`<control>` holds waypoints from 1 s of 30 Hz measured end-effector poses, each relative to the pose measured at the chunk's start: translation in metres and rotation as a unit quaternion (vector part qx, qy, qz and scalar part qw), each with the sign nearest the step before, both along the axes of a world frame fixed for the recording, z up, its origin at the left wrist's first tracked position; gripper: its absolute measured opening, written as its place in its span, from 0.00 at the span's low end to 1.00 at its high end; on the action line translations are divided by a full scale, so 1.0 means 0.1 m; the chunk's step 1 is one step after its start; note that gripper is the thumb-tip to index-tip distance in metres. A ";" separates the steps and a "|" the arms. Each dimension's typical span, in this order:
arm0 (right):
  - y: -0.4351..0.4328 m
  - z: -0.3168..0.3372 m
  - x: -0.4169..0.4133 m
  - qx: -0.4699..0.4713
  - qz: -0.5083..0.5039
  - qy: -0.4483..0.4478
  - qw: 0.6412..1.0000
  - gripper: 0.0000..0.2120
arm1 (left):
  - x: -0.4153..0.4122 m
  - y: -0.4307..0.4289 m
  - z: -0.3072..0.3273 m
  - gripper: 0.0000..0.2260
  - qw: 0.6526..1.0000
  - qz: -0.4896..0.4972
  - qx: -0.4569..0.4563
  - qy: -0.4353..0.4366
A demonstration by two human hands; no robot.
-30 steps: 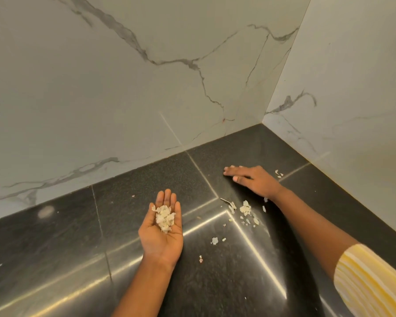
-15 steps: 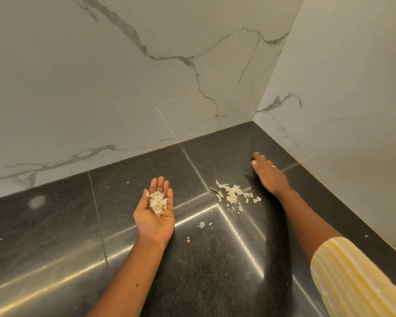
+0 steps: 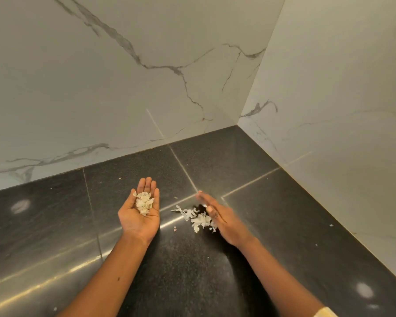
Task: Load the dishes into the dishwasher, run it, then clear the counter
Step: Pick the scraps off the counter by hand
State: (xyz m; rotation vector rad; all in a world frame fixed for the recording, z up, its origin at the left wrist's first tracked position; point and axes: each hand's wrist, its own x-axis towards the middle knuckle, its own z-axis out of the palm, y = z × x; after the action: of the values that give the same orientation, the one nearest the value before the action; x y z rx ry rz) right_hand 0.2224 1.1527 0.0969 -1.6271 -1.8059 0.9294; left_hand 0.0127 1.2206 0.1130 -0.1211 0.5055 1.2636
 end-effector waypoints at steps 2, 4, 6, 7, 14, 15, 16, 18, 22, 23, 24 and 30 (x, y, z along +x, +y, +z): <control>-0.16 0.00 0.25 0.033 -0.170 -0.062 0.983 0.20 | -0.01 -0.06 0.05 0.13 1.000 -0.013 0.007 0.005; -0.31 0.00 0.66 0.055 -0.320 -0.166 0.931 0.20 | -0.04 -0.09 0.08 0.13 1.000 -0.009 0.015 0.012; -0.53 0.02 1.16 0.026 -0.422 -0.245 0.872 0.25 | -0.05 -0.13 0.12 0.14 1.000 -0.009 0.014 0.011; -0.63 0.02 1.37 -0.013 -0.453 -0.268 0.850 0.29 | -0.05 -0.15 0.14 0.14 1.000 -0.006 0.011 0.007; -0.72 -0.05 1.65 -0.125 -0.507 -0.259 0.813 0.35 | 0.03 -0.33 0.26 0.14 1.000 -0.009 0.020 0.009; -0.66 -0.03 1.56 -0.109 -0.505 -0.244 0.821 0.33 | 0.03 -0.34 0.28 0.14 1.000 -0.010 0.021 0.008; -0.60 -0.01 1.44 -0.090 -0.495 -0.228 0.833 0.31 | 0.02 -0.34 0.30 0.13 1.000 -0.010 0.021 0.006; -0.46 0.01 1.10 -0.049 -0.443 -0.210 0.870 0.27 | 0.00 -0.36 0.34 0.13 1.000 -0.006 0.023 0.004; -0.16 -0.01 0.24 -0.009 -0.290 -0.155 0.944 0.21 | -0.07 -0.41 0.36 0.13 1.000 -0.001 0.021 0.011; -0.09 -0.02 0.03 -0.007 -0.255 -0.139 0.957 0.22 | -0.09 -0.43 0.35 0.14 1.000 0.000 0.017 0.011; -0.03 -0.03 -0.17 0.000 -0.222 -0.131 0.966 0.23 | -0.12 -0.43 0.34 0.15 1.000 0.003 0.011 0.010; 0.25 -0.18 -0.84 0.010 -0.090 -0.239 0.967 0.44 | -0.28 -0.44 0.28 0.16 1.000 0.025 -0.006 0.018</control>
State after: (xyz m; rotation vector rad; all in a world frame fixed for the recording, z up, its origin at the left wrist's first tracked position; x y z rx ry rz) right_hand 0.1385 1.1777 0.0793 -2.0933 -1.9106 0.4569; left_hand -0.0155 1.1761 0.1409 -0.1225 0.5446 1.3132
